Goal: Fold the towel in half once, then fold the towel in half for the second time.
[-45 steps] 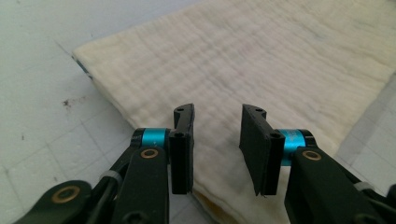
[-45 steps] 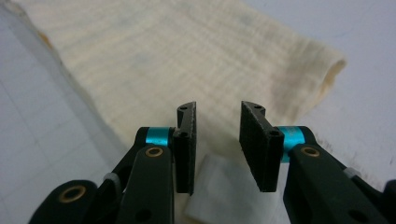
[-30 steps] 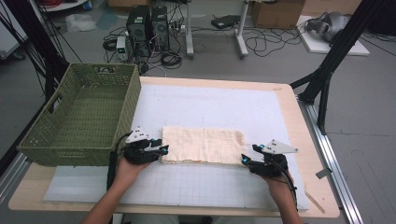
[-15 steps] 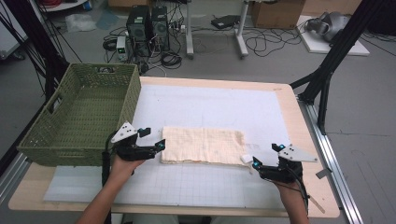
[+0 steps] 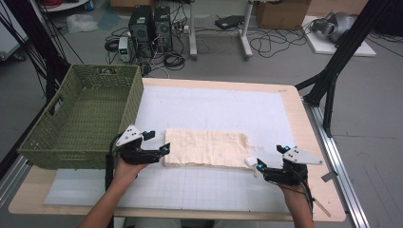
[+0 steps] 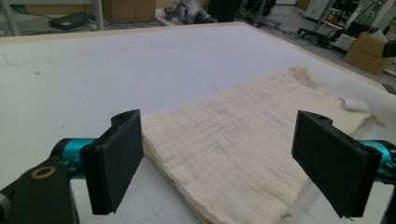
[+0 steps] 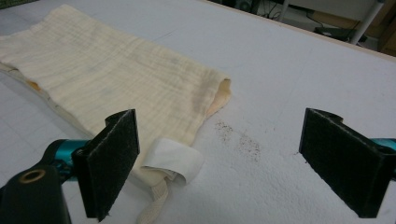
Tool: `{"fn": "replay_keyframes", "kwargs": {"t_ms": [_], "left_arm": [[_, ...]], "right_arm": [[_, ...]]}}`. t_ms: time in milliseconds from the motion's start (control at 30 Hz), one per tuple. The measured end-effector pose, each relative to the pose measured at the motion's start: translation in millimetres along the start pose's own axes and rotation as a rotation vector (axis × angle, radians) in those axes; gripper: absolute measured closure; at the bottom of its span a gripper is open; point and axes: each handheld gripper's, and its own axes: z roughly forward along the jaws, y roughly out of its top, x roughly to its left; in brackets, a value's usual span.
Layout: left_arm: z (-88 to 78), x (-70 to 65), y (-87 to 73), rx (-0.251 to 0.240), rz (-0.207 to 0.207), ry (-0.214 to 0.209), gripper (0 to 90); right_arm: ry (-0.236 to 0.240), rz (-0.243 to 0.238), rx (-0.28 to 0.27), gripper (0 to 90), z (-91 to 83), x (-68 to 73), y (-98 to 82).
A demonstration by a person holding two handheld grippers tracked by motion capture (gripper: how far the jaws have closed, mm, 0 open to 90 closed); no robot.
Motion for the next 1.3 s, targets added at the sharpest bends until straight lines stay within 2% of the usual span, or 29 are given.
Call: {"fn": "replay_keyframes", "kwargs": {"t_ms": [233,733,933,1067,1133,1300], "left_arm": [[-1.4,1.7,2.4,-0.011,-0.009,0.008,17.1],[-0.7,2.8,3.7,0.007,-0.017,0.006,17.2],[1.4,6.3,12.4,0.006,-0.021,0.010,17.2],[6.0,11.8,17.3,0.001,-0.049,0.021,17.2],[9.1,14.6,21.3,0.007,-0.054,0.019,17.2],[21.2,20.3,34.1,0.050,-0.044,0.049,17.9]], "right_arm": [[0.003,-0.006,0.015,11.5,3.9,0.8,-0.6],[0.005,0.005,0.017,11.5,6.5,0.5,-0.7],[0.013,0.007,0.019,11.6,8.4,-0.6,-1.9],[0.016,0.011,0.016,11.5,7.8,-0.1,-0.9],[0.014,0.008,0.011,11.5,7.6,-0.4,-0.4],[0.021,0.014,0.020,11.5,9.2,0.1,-1.0]]}}
